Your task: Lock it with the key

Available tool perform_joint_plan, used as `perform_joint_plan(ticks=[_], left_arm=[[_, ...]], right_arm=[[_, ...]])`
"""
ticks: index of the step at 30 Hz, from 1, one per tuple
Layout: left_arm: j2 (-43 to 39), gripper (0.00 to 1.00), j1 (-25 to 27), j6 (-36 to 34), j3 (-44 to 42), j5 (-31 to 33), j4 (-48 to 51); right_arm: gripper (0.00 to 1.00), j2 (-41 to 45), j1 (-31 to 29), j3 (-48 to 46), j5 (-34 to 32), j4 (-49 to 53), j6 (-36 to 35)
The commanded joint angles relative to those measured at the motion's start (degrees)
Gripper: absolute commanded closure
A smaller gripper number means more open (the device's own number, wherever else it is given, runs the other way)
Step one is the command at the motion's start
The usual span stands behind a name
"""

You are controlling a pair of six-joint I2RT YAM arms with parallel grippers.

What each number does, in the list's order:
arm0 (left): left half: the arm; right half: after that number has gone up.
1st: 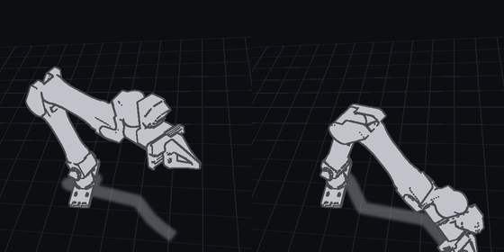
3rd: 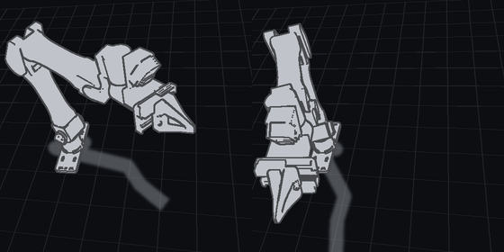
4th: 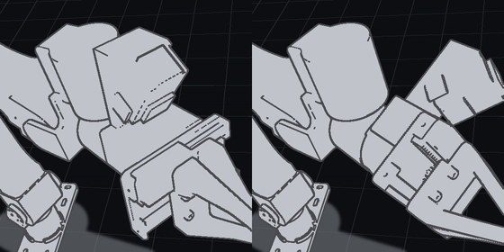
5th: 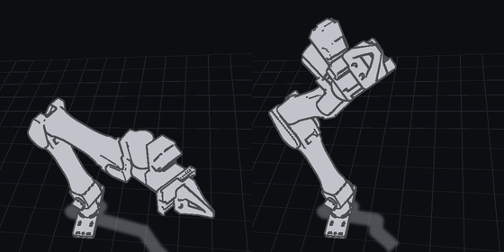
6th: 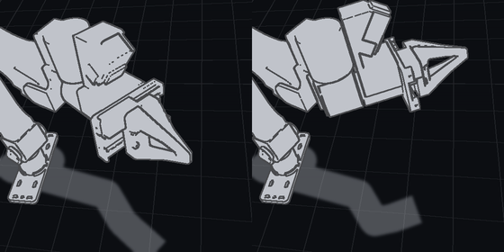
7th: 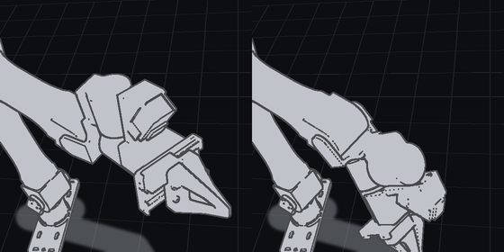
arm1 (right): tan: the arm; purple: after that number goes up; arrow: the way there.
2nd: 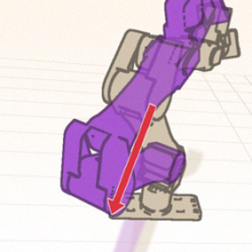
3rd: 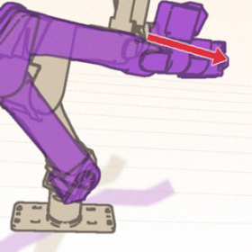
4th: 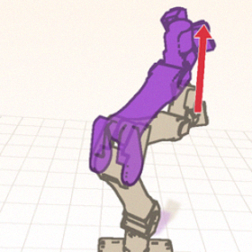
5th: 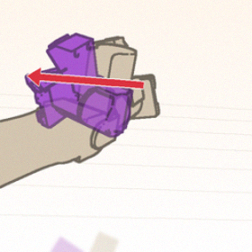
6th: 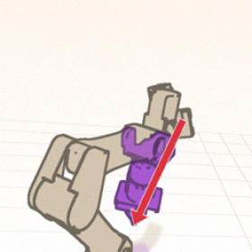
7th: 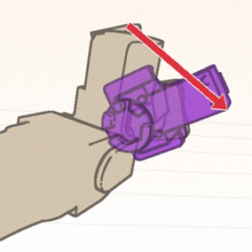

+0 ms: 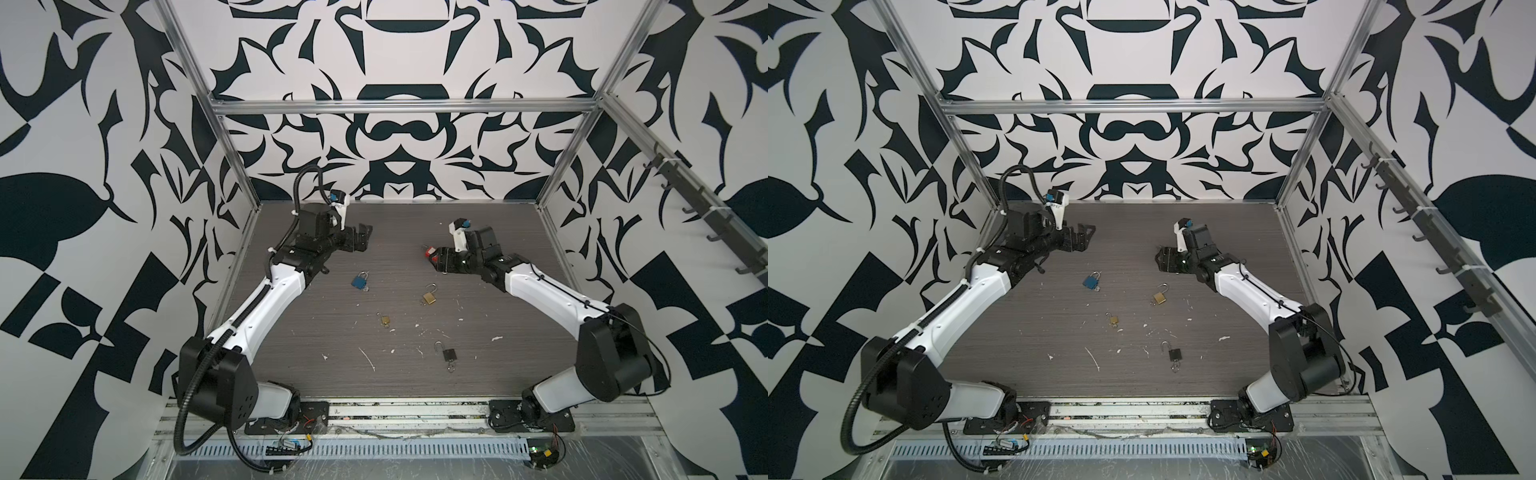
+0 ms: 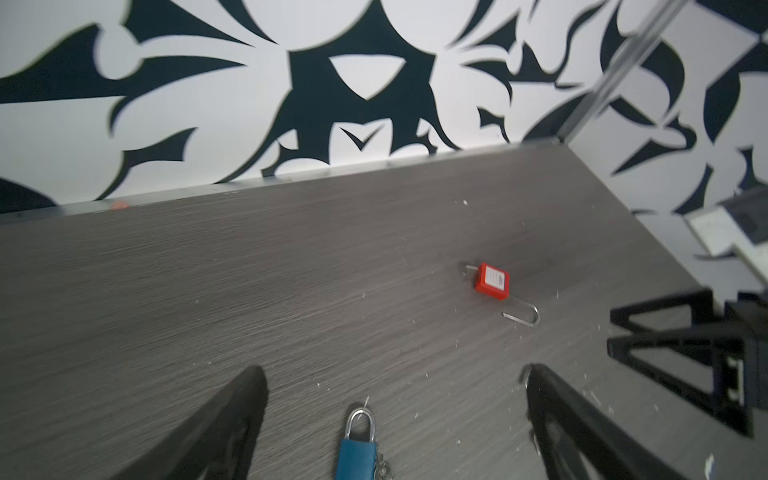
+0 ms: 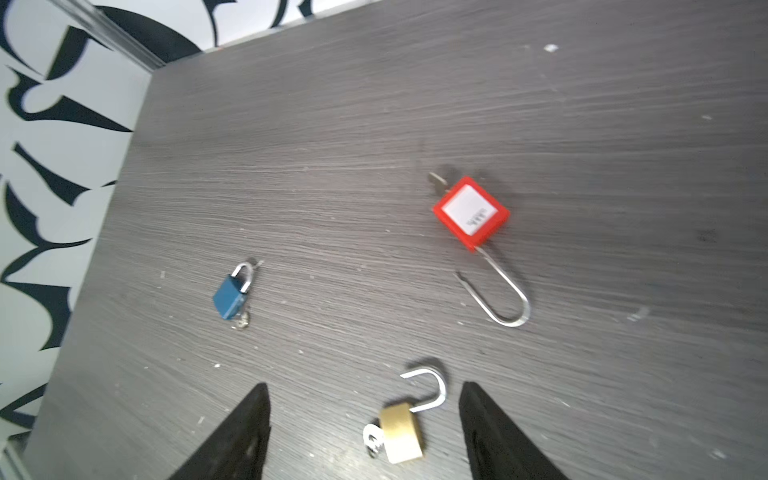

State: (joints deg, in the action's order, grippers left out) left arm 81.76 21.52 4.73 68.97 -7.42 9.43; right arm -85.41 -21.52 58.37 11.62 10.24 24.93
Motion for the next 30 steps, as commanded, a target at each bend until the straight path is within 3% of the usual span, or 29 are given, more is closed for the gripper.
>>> perform_joint_plan(ticks=[1,5,9,11,20,26,30], left_arm=[[4.8,0.01,2.9,-11.55,6.14,-6.66,6.38],[10.39,0.01,8.23,-23.98,10.95,-6.07,12.56],[12.72,0.01,14.58,-36.43,9.57,-3.07,16.35],[12.33,0.01,17.0,-39.08,8.25,-2.4,17.81],[5.04,0.01,18.3,-35.33,2.07,-6.96,19.79],[2.74,0.01,18.21,-33.64,-0.44,-4.63,18.13],[3.16,0.01,18.21,-32.44,-0.25,-4.26,18.12]], right_arm=[[0.21,1.51,2.13,-2.18,-2.1,1.18,-1.36],[0.17,-3.68,3.89,1.76,-1.01,3.8,-3.42],[0.15,-14.46,4.01,13.81,-0.36,11.76,-8.59],[0.14,-19.19,3.94,19.03,-0.63,13.65,-10.5],[0.11,-35.07,2.87,34.22,-4.32,16.82,-22.28],[0.1,-40.22,2.93,38.95,-0.99,17.88,-27.7],[0.16,-43.42,2.78,43.04,0.64,21.51,-30.85]])
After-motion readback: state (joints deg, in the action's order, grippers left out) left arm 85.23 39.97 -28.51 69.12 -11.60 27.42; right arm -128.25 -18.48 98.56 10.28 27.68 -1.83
